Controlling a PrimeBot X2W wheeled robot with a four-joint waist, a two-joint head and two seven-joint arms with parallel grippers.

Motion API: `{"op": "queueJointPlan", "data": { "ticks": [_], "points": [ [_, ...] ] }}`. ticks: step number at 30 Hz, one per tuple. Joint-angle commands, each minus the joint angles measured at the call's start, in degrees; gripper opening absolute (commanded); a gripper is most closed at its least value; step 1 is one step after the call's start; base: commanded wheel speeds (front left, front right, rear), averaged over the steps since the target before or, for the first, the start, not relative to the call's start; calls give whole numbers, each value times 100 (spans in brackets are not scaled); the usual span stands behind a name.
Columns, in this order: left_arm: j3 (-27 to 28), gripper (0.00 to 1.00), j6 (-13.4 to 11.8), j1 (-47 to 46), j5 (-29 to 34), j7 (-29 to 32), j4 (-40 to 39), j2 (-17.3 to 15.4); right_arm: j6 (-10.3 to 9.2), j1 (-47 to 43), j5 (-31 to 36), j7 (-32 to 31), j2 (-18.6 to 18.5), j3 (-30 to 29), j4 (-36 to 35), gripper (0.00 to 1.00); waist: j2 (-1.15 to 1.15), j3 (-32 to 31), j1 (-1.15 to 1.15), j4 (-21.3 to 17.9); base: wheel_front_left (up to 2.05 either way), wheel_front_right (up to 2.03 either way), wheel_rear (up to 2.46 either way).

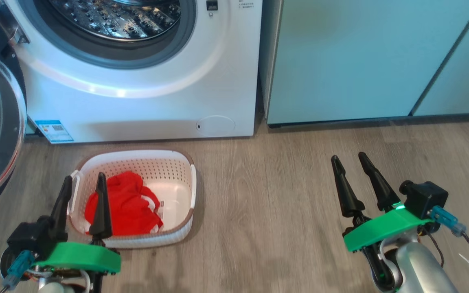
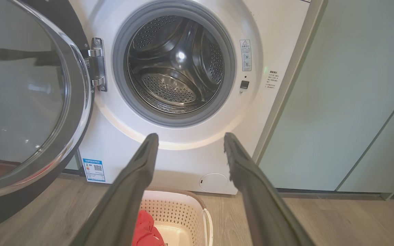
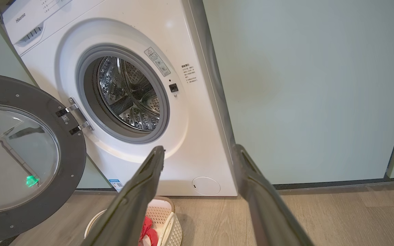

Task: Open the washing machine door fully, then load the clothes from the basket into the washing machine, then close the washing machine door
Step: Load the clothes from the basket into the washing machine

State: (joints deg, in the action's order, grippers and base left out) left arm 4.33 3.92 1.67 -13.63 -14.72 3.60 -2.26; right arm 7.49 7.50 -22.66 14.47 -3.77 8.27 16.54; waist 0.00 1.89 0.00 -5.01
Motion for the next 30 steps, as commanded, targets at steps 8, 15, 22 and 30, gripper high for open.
{"op": "queueJointPlan", "data": {
  "ticks": [8,15,22,30],
  "points": [
    [156,100,45,-223,8,-28,-153,-62,0,231,42,52,16,125,-165,100,0,51,0,41,192,-192,0],
    [147,100,33,-242,35,-28,-137,-62,0,247,55,52,26,109,-164,100,0,77,0,48,107,-107,0],
    [141,100,27,-246,2,-28,-54,-62,0,254,55,52,38,104,-171,100,0,101,0,48,8,-8,0],
    [117,100,28,-242,18,-28,-28,-62,0,243,60,52,46,92,-175,100,0,84,0,68,0,0,0]
  ]
}}
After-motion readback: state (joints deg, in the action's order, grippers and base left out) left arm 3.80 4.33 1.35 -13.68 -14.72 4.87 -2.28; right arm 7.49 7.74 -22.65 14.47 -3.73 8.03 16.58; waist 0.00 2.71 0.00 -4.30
